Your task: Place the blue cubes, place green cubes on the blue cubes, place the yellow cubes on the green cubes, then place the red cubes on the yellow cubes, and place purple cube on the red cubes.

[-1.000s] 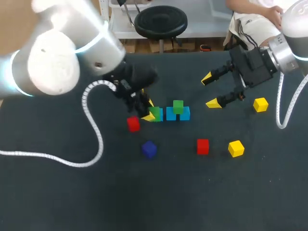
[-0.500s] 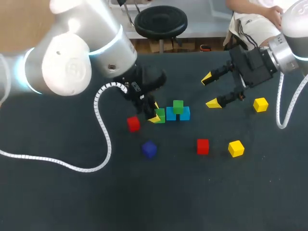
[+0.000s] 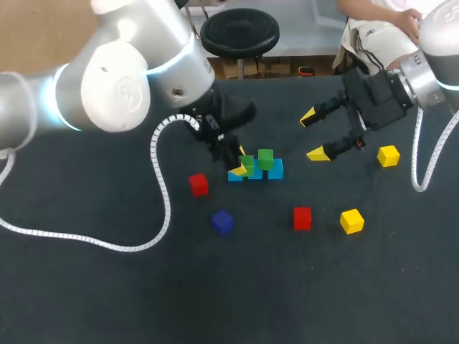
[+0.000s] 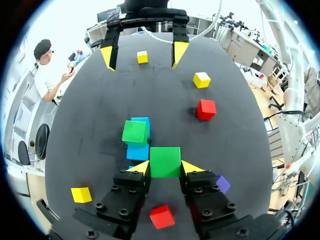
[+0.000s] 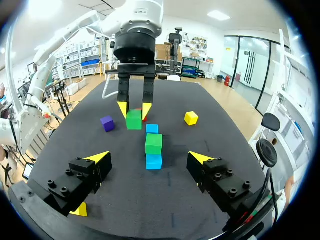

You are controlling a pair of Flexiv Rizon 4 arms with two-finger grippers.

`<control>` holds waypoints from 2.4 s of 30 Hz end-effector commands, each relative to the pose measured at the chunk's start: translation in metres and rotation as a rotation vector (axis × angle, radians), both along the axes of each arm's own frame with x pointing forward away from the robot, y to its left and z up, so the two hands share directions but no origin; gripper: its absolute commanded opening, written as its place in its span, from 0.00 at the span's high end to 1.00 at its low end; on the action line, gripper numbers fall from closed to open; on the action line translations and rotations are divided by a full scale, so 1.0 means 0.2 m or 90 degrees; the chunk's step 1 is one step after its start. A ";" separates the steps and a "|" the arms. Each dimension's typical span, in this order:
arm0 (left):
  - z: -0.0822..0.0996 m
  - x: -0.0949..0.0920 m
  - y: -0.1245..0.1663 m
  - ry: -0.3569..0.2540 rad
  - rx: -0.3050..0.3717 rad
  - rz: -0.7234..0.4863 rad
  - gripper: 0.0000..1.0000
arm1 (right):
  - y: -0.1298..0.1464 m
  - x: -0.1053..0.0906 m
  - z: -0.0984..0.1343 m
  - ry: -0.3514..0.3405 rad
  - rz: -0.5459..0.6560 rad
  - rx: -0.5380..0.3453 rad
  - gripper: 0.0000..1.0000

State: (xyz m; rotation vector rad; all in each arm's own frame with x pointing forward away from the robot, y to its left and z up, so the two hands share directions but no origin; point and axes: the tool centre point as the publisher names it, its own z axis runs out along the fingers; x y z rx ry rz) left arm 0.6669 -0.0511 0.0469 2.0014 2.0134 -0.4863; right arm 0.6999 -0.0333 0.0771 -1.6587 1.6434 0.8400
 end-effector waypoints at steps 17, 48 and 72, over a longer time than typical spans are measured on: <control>-0.05 0.04 -0.01 0.012 -0.003 0.003 1.00 | 0.00 -0.01 0.00 -0.001 -0.001 0.000 0.00; -0.11 0.13 0.01 0.002 -0.015 0.021 1.00 | 0.00 -0.01 0.00 -0.001 -0.001 0.000 0.00; -0.11 0.19 0.01 -0.007 -0.016 0.022 1.00 | 0.00 -0.01 0.00 -0.001 -0.001 0.000 0.00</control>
